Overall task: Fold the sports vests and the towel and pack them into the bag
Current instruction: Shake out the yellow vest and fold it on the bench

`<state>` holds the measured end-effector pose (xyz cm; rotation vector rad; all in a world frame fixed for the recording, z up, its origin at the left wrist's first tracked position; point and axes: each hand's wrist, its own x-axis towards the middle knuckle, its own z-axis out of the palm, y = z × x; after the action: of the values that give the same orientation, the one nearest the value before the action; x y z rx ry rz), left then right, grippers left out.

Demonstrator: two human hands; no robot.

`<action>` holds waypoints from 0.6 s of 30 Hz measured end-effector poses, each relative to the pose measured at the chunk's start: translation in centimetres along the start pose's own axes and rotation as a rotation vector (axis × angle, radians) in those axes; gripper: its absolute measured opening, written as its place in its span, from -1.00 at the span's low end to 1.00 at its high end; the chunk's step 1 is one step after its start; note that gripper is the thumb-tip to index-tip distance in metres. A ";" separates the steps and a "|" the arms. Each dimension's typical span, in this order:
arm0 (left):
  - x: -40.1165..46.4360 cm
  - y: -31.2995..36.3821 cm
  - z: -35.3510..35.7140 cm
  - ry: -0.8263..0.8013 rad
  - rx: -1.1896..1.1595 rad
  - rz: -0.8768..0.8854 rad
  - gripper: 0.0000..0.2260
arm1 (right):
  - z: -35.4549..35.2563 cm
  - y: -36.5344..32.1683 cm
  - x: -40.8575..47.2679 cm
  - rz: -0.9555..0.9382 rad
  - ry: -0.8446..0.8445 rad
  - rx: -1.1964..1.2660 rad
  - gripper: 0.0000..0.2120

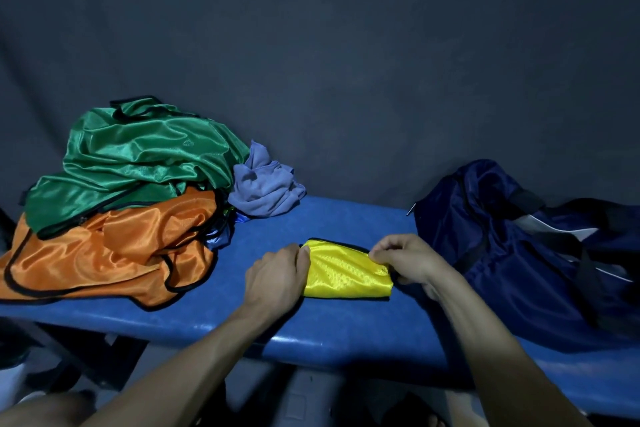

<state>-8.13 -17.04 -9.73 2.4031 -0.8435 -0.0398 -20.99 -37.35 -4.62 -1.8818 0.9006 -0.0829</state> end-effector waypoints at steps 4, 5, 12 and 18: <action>-0.1 0.0 -0.1 0.002 0.038 0.009 -0.57 | -0.8 -0.5 0.6 0.100 -0.076 0.201 -0.94; -0.1 0.0 -0.2 0.001 0.047 0.015 -0.58 | -1.1 -0.6 0.9 0.107 -0.093 0.257 -0.94; -0.1 -0.5 -0.1 0.005 0.037 0.040 -0.58 | -1.9 -1.1 1.8 0.151 -0.273 0.426 -0.95; -0.3 -0.6 0.0 0.006 0.051 0.046 -0.58 | -1.1 -1.1 2.9 0.107 -0.276 0.316 -0.80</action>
<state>-8.04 -16.49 -10.06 2.4287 -0.9068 0.0074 -18.75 -39.75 -4.11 -1.5055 0.7478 0.0940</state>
